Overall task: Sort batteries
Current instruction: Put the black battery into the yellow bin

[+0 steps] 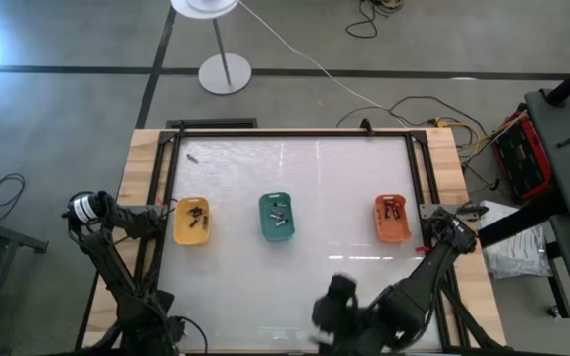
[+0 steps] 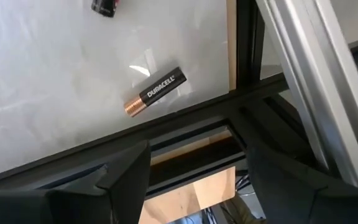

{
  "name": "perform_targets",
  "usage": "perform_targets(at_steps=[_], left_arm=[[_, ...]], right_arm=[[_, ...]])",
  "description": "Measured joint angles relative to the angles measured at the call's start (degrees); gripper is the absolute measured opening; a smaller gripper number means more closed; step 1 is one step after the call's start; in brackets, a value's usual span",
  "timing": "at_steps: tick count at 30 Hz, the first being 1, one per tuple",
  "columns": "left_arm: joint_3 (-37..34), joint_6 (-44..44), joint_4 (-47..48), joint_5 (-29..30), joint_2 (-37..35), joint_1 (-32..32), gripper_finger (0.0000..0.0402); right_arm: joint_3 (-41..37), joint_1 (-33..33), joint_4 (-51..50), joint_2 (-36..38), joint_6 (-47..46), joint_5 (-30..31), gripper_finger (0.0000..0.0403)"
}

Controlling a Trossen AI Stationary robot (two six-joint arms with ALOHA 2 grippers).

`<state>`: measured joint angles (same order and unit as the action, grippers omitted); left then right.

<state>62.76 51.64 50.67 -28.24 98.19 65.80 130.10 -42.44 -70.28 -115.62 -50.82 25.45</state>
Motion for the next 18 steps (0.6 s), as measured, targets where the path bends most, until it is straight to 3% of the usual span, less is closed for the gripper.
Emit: perform_targets(at_steps=[5,10,18], left_arm=[[-0.2,0.5,0.1,-0.7,0.0,0.0,0.0243],[-1.3,0.4,-0.3,-1.4,0.0,-0.1,0.0243],[-2.0,-2.7,-1.7,2.1,3.5,-1.4,0.0243]], right_arm=[[0.0,3.1,-13.0,3.4,-3.6,4.4,0.0368],[0.0,4.4,-12.4,5.2,-4.0,5.9,0.0368],[0.0,4.4,-12.0,5.6,-2.0,4.1,0.0368]])
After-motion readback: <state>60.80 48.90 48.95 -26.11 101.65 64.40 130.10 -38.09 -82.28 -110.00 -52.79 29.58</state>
